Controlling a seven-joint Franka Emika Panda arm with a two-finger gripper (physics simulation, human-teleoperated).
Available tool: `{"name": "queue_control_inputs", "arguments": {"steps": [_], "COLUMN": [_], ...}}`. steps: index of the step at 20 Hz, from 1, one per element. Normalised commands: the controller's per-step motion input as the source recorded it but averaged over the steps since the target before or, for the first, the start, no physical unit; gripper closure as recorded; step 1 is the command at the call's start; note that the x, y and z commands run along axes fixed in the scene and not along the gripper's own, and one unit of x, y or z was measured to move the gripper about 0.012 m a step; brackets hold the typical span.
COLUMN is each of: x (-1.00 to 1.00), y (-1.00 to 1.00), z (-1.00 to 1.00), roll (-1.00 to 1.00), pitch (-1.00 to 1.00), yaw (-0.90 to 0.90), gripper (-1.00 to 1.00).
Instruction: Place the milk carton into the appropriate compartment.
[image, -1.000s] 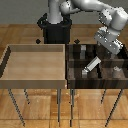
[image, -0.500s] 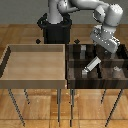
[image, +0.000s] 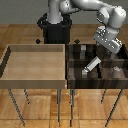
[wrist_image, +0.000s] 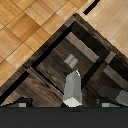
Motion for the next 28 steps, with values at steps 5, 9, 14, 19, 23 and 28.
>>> {"name": "queue_control_inputs", "arguments": {"steps": [5,9,14,19,23,28], "x": [-1.00,-0.50,0.00,0.00,0.00,0.00], "y": [0.00,-0.38,-1.00,0.00,0.00,0.00], "z": [0.00,0.00,-0.10,-0.60,-1.00,-1.00], "roll": [0.00,0.00,0.00,0.00,0.00,0.00], "pitch": [0.00,0.00,0.00,0.00,0.00,0.00], "yaw": [0.00,0.00,0.00,0.00,0.00,0.00], "gripper": [-1.00,-1.00,-1.00,-1.00,-1.00,-1.00]}}
